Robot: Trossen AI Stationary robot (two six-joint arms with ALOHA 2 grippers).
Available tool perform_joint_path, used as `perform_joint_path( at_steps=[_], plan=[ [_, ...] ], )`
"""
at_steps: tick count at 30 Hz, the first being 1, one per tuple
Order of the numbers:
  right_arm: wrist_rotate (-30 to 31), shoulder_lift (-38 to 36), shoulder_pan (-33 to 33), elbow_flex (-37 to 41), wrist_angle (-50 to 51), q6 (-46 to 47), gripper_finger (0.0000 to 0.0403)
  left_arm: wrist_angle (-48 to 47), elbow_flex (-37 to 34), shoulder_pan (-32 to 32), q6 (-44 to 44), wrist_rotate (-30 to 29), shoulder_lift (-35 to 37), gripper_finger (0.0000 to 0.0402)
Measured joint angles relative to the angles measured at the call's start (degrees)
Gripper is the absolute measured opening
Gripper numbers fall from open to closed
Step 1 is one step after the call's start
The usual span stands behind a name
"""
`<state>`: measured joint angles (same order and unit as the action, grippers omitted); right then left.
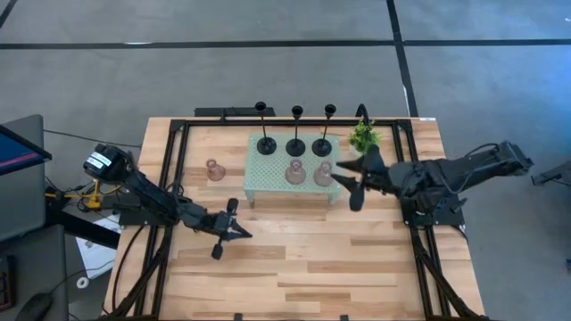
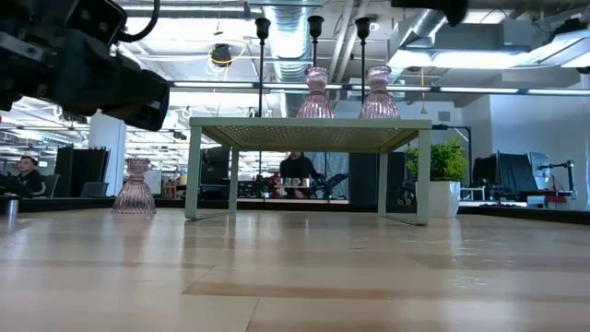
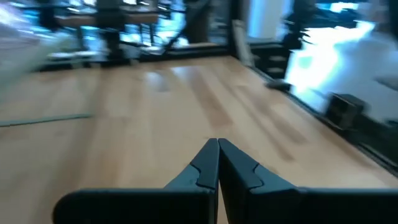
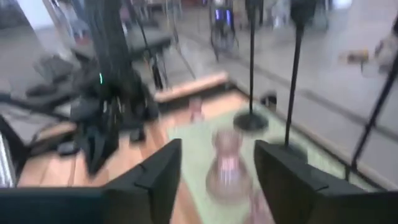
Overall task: Pick & Place candle stick holders
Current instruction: Put the glass candle holder on the shelf aligned with the other black candle holder
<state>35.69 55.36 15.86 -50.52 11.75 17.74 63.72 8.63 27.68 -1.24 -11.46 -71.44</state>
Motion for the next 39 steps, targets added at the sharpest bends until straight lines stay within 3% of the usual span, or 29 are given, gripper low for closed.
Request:
perform_joint_path(
  at_steps=[5, 9, 13, 21, 28, 33, 39],
  plan=[
    [5.13, 0.98, 6.68, 0.13, 12.32, 10.48, 0.0100, -0.09, -1.44, 0.00, -0.04, -7.75, 5.24, 0.0005],
    [9.15, 4.99, 12.51, 0.17, 16.18, 15.73, 0.0024, -1.08, -2.37, 0.09, -0.07, -11.43, 12.01, 0.0004],
    [15.10, 10.83, 18.44, 0.17, 16.21, 20.18, 0.0013, -10.82, -2.92, 2.23, -2.70, -18.48, 21.64, 0.0004],
    [22.04, 22.51, 25.22, 0.17, 17.19, 32.20, 0.0004, -24.23, -2.90, 13.72, -5.55, -44.25, 39.12, 0.0004],
    [22.92, 27.50, 26.12, 0.17, 20.90, 43.18, 0.0002, -24.09, -1.89, 28.30, -13.83, -77.48, 42.97, 0.0003],
    [23.18, 27.32, 25.76, 0.17, 22.53, 46.69, 0.0001, -24.27, -1.99, 33.89, -8.88, -78.35, 41.74, 0.0003],
    [23.12, 26.77, 25.75, 0.13, 22.19, 46.83, 0.0001, -24.31, -2.02, 35.84, -3.31, -77.85, 35.48, 0.0003]
  ],
)
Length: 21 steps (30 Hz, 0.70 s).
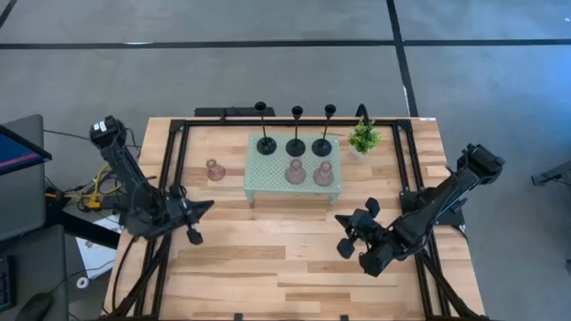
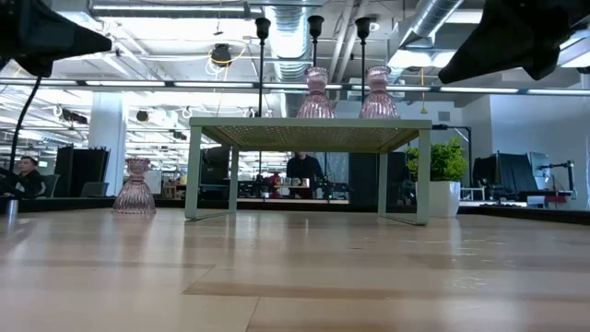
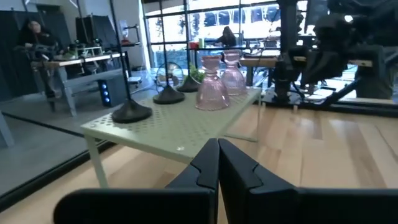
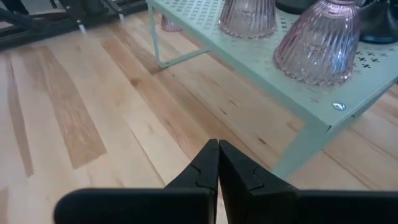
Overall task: Pick & Place candle stick holders
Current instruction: Put the glass candle holder on the shelf aligned with the other black candle holder
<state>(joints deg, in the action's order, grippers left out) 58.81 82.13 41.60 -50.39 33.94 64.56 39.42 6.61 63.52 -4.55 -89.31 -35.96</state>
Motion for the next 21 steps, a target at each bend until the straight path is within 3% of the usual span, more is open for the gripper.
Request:
perform_joint_path(
  at_steps=[8, 10, 15, 21],
  plan=[
    [0.10, 0.00, -1.61, 0.00, 0.33, -1.95, 0.0001, 0.46, 0.00, -4.31, 0.60, 2.88, -5.32, 0.0004],
    [0.09, 0.00, -2.52, 0.00, 0.38, -3.43, 0.0000, 0.55, 0.00, -6.68, 0.60, 7.82, -5.27, 0.0005],
    [0.06, 0.00, -5.67, 0.00, 0.52, -6.43, 0.0000, 0.75, 0.00, -15.38, 1.13, 29.18, -5.32, 0.0005],
    [-0.26, 0.00, -8.89, 0.00, 0.56, -8.13, 0.0000, 0.67, 0.00, -29.13, 3.57, 41.18, -6.32, 0.0005]
  ],
)
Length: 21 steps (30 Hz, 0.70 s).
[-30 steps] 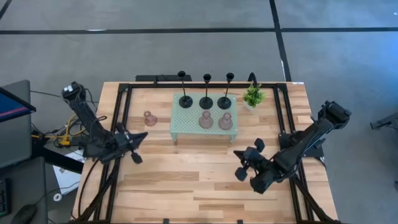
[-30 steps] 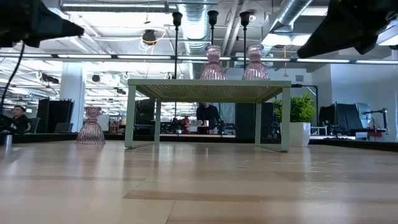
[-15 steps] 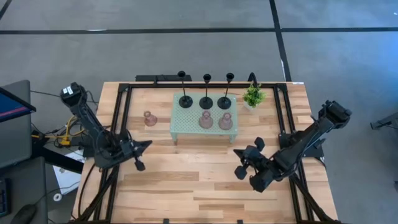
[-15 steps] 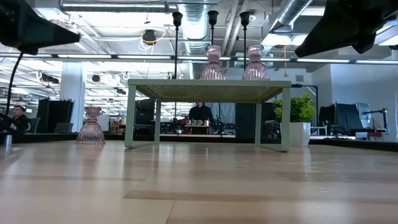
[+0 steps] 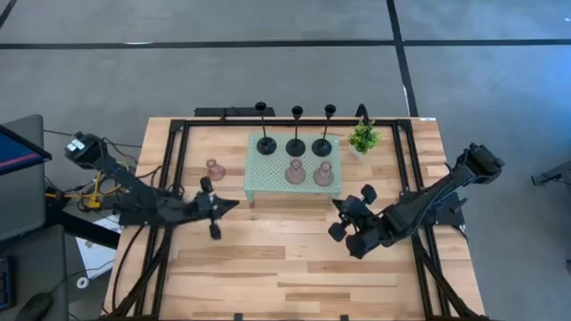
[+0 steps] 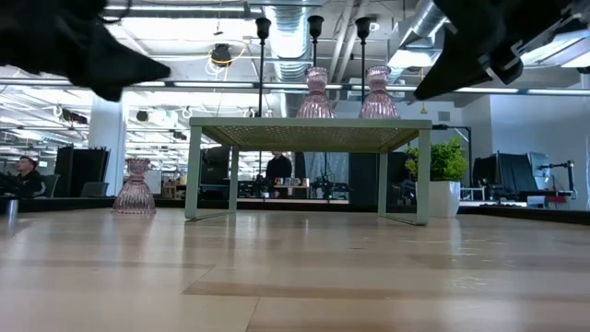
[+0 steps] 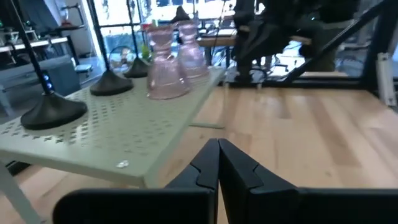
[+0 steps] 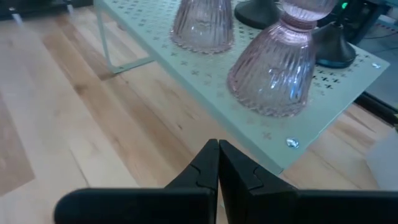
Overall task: Pick & Place candle stick holders
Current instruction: Put the glass candle holder on the shelf aligned with the other black candle holder
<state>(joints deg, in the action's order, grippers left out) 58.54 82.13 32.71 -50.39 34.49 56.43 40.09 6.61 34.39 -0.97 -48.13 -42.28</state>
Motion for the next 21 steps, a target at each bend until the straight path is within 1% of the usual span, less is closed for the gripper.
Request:
perform_joint_path(
  at_steps=[3, 5, 9, 11, 12, 14, 19, 21],
  plan=[
    [-0.09, 0.00, -0.55, 0.00, -0.02, -1.32, 0.0000, -0.01, 0.00, -7.08, 0.00, 6.10, -0.63, 0.0005],
    [-0.11, 0.00, -0.55, 0.00, -0.01, -1.50, 0.0000, -0.08, 0.01, -11.38, 0.00, 8.18, -0.65, 0.0005],
    [-0.17, 0.00, -0.37, 0.00, 0.01, -1.54, 0.0000, -0.30, 1.05, -17.94, -3.40, 7.99, 0.18, 0.0005],
    [-0.17, 0.00, -0.11, 0.00, 0.18, -1.54, 0.0000, -0.25, 2.26, -19.84, -6.60, 6.14, 0.71, 0.0005],
    [-0.18, 0.00, -0.06, 0.00, 0.43, -1.52, 0.0000, -0.32, 2.88, -20.49, -8.63, 4.47, 1.09, 0.0005],
    [-0.30, -0.02, 0.23, 0.00, 0.85, -1.52, 0.0000, -0.99, 4.38, -21.23, -12.90, -0.69, 1.85, 0.0005],
    [-0.50, -0.07, 1.06, 0.02, 1.09, -1.33, 0.0000, -3.33, 6.70, -20.80, -20.61, -20.89, 2.91, 0.0005],
    [-0.62, -0.07, 1.44, 0.02, 1.08, -0.79, 0.0000, -3.70, 6.71, -20.34, -22.63, -27.52, 2.92, 0.0005]
  ],
)
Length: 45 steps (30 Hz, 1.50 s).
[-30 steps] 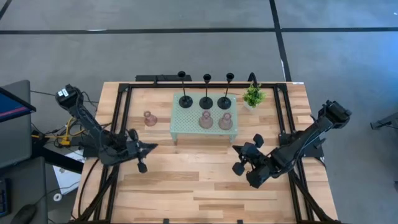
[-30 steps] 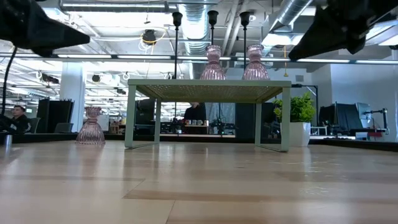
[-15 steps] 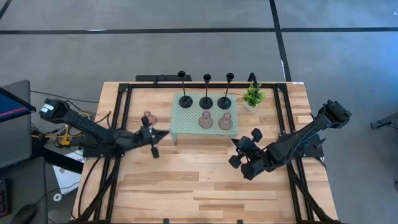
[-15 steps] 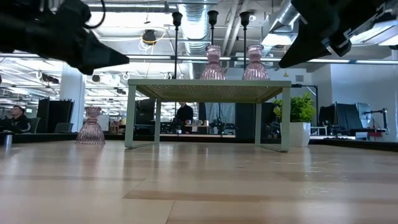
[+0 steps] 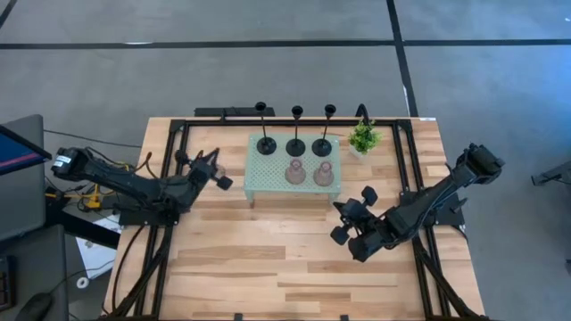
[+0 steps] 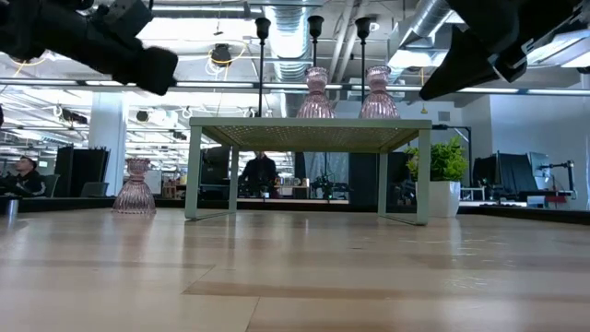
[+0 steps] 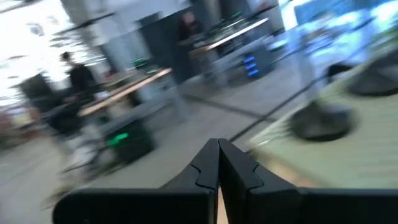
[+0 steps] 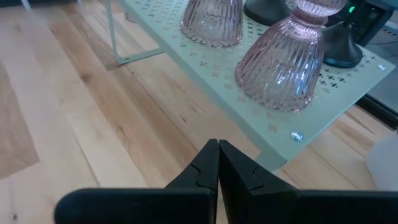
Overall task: Pick & Place candle stick holders
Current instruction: Put the glass candle holder on the shelf aligned with the other black candle holder
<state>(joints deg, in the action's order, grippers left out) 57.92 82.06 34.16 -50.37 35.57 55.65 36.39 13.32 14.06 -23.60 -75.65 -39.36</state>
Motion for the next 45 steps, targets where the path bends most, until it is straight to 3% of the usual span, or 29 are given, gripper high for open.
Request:
perform_joint_path(
  at_steps=[3, 6, 14, 20, 27, 35, 40, 45],
  plan=[
    [0.00, -0.02, 0.58, 0.00, -0.17, 0.79, 0.0000, -0.38, 0.00, 1.06, -1.57, -6.69, -0.03, 0.0005],
    [-0.01, -0.02, 0.94, 0.02, -0.24, 1.75, 0.0000, -0.42, 0.00, 1.68, -3.38, -9.47, -0.01, 0.0005],
    [0.07, -0.04, 1.50, 0.02, -0.22, 2.74, 0.0000, -0.43, 0.00, 1.19, -5.12, -8.61, 0.16, 0.0005],
    [0.42, -0.04, 0.99, 0.02, 0.02, 2.48, 0.0000, -0.39, 0.00, -3.79, -4.26, 7.99, 1.51, 0.0005],
    [0.42, -0.04, -0.38, 0.02, 0.48, 2.37, 0.0000, -0.42, 0.11, -14.31, 0.46, 29.33, 1.45, 0.0005],
    [0.23, -0.04, -0.53, 0.02, 0.48, 2.33, 0.0000, -1.32, 0.13, -26.02, 1.86, 34.53, 1.47, 0.0005],
    [0.21, -0.04, -0.55, 0.02, 0.48, 2.33, 0.0000, -2.53, 0.13, -31.86, 6.18, 40.97, 1.44, 0.0005],
    [0.12, -0.04, -0.57, 0.02, 0.47, 2.33, 0.0000, -9.71, 0.13, -39.40, 12.41, 49.34, 0.15, 0.0005]
  ],
)
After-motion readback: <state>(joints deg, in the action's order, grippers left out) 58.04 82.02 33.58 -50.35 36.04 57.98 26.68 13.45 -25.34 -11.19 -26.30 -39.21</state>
